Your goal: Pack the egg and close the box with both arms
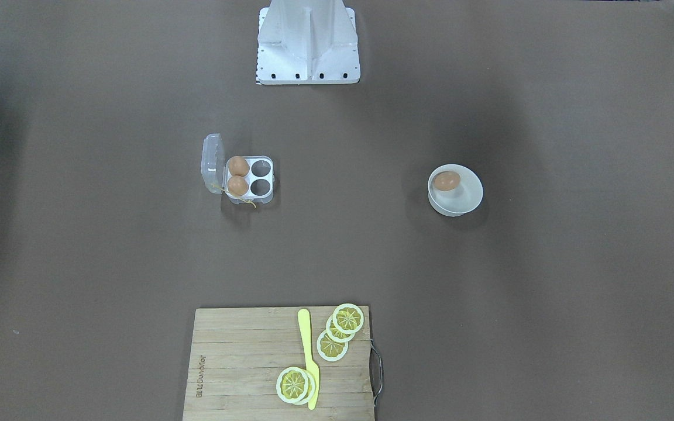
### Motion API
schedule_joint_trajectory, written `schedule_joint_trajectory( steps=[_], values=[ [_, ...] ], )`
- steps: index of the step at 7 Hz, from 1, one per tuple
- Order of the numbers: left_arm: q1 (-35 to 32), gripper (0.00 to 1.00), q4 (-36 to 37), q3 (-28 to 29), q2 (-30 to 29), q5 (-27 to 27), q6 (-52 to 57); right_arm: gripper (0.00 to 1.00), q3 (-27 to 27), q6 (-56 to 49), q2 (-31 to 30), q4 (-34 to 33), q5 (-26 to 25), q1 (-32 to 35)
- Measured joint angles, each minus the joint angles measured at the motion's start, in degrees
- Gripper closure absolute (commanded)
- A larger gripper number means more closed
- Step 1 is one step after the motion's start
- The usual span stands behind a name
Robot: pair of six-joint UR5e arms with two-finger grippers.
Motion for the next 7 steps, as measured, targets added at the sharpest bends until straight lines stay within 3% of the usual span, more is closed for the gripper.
schedule_joint_trajectory(
  steps=[3, 5, 7],
  values=[
    [11.03, 0.02, 9.74, -3.06, -9.68, 1.53, -16.39, 0.0, -0.44, 0.33, 0.3, -0.07, 0.17, 0.0],
    [19.29, 0.02, 8.94, -4.44, -13.93, 0.83, -36.59, 0.0, -0.52, 0.57, 0.31, -0.16, 0.25, 0.0],
    [31.45, 0.02, 7.27, -4.54, -15.27, 7.89, -45.35, 0.0, -0.52, 0.6, 0.16, -0.15, 0.5, 0.0]
  ],
)
